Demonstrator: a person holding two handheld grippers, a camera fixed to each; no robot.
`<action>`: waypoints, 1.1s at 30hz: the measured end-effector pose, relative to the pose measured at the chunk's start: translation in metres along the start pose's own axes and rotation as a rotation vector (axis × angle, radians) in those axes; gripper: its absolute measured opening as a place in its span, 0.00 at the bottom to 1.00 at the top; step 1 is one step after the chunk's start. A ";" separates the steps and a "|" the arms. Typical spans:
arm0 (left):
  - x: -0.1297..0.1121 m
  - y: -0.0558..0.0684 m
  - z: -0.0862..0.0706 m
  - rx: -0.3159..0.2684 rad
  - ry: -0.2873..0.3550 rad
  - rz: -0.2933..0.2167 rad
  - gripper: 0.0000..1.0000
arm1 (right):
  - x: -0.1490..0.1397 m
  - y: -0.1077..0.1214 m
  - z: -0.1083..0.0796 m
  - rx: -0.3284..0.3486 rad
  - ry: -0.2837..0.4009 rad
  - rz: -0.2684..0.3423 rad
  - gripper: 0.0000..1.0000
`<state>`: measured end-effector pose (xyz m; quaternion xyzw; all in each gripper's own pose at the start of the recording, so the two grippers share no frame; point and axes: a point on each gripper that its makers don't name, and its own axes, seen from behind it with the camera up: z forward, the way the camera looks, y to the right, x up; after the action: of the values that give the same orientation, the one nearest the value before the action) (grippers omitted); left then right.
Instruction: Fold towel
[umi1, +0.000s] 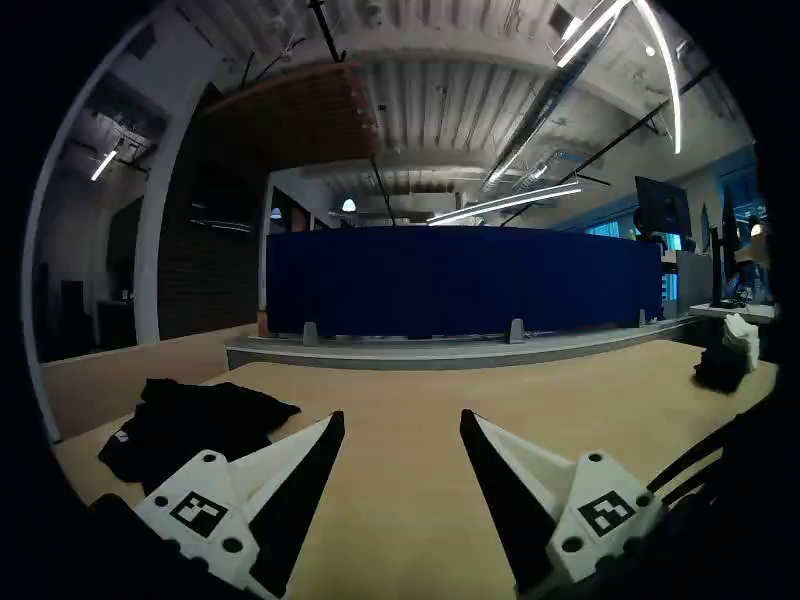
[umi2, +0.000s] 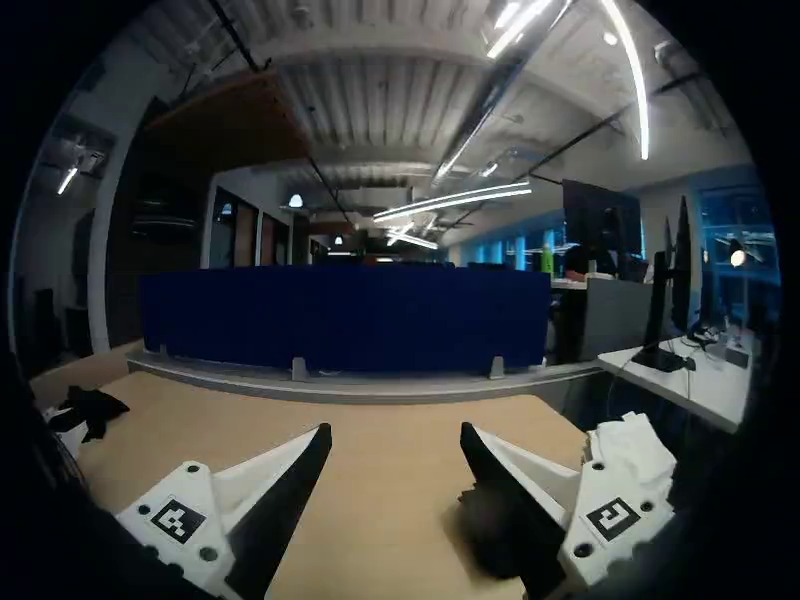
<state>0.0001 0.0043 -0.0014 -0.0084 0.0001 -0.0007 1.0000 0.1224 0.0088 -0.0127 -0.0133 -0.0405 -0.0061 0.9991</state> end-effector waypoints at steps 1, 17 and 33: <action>0.000 0.000 0.000 0.000 0.000 0.000 0.85 | -0.007 0.001 0.001 0.003 0.004 0.004 1.00; 0.001 0.001 -0.001 0.000 0.000 0.000 0.85 | -0.092 0.013 0.019 0.031 0.045 0.046 1.00; 0.000 0.001 -0.001 0.000 0.000 0.000 0.85 | -0.111 0.003 0.024 0.038 0.064 0.069 1.00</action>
<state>0.0004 0.0049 -0.0020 -0.0084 0.0000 -0.0008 1.0000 0.0103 0.0136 0.0019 0.0047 -0.0079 0.0286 0.9995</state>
